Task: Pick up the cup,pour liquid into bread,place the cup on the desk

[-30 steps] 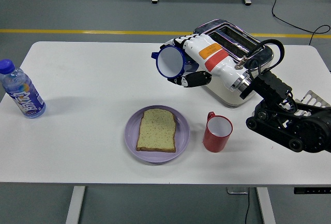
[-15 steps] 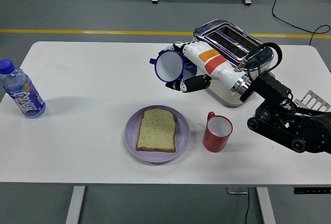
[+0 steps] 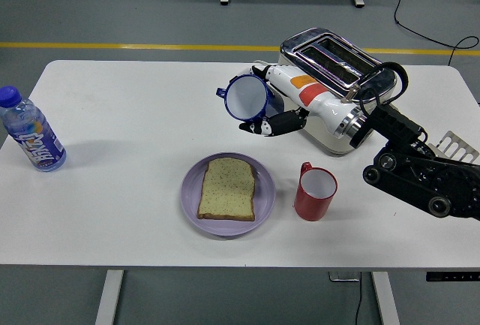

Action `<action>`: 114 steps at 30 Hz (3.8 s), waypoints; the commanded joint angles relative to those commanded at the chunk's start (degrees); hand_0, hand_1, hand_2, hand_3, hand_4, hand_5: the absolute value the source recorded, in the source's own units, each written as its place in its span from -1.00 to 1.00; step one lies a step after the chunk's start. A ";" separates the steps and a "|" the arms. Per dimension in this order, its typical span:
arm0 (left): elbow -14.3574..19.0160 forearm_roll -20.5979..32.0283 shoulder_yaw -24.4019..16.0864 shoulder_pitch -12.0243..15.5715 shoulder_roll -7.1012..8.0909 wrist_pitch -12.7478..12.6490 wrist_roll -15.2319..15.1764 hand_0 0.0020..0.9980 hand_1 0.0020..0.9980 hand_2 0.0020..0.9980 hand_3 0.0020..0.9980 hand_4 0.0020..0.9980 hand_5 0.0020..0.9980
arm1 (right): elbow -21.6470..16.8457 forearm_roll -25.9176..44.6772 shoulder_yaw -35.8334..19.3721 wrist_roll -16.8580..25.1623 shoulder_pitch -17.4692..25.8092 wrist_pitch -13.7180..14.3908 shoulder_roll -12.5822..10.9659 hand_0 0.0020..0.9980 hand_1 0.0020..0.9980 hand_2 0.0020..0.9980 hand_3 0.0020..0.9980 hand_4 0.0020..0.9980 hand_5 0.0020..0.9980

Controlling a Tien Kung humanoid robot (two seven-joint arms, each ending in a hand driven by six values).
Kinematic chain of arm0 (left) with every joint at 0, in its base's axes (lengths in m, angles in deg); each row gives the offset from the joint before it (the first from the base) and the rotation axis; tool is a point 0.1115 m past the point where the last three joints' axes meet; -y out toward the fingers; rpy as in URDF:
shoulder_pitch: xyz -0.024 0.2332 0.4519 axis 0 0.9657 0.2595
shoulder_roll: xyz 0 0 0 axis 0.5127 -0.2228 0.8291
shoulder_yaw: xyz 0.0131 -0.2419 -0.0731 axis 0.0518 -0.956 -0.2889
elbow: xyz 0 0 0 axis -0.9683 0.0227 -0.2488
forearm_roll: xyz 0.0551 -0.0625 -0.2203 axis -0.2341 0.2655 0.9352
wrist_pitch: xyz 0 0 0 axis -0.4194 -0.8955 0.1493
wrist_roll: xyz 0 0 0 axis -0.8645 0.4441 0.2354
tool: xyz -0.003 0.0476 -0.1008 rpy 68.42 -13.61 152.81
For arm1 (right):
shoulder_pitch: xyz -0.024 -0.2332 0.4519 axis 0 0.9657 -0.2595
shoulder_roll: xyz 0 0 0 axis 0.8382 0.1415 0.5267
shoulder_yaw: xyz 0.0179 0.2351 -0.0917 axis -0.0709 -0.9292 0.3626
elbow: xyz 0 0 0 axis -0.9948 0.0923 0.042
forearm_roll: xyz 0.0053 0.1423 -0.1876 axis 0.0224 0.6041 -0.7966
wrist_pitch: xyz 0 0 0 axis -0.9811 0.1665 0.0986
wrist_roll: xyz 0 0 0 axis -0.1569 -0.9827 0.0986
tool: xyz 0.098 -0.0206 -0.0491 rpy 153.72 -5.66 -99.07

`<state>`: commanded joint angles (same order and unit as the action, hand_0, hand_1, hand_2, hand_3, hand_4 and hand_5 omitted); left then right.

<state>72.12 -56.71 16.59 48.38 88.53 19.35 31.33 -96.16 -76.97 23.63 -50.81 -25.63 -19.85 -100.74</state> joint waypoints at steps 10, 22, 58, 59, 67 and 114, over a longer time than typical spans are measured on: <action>0.00 -0.73 -0.43 0.04 0.01 -0.05 0.20 0.38 0.51 0.55 0.22 -0.21 1.00 | -1.88 10.48 -1.69 -1.17 0.75 -8.05 -0.43 -0.07 -0.20 0.05 0.08 0.33 -1.00; -0.03 -0.34 -0.17 0.04 0.00 0.08 0.10 0.38 0.51 0.55 0.22 -0.21 1.00 | -4.01 20.77 -4.69 -2.63 1.70 -12.91 -1.24 -0.09 -0.20 0.05 0.07 0.33 -1.00; -0.01 0.51 0.34 -0.05 0.04 0.07 -0.19 0.38 0.51 0.55 0.22 -0.21 1.00 | -8.16 32.14 -14.81 -15.22 8.55 -5.56 -1.08 -0.10 -0.21 0.05 0.08 0.34 -1.00; -0.02 0.48 0.33 -0.05 0.05 0.07 -0.18 0.38 0.51 0.55 0.22 -0.21 1.00 | -8.24 32.02 -15.05 -15.21 8.78 -5.38 -1.16 -0.10 -0.21 0.05 0.08 0.34 -1.00; -0.03 0.61 0.38 0.03 0.02 0.11 -0.24 0.38 0.51 0.55 0.22 -0.21 1.00 | -9.96 31.39 -18.34 -15.36 11.51 -3.45 -2.61 -0.10 -0.21 0.05 0.08 0.34 -1.00; -0.20 -0.45 -0.44 0.34 -0.16 0.17 0.01 0.38 0.51 0.55 0.22 -0.21 1.00 | -13.74 24.37 -41.14 -16.86 28.86 0.73 -8.02 -0.11 -0.22 0.04 0.08 0.33 -1.00</action>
<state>71.92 -57.16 16.15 48.72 88.38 19.52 31.35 -109.91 -52.60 -17.52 -67.67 3.23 -19.13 -108.76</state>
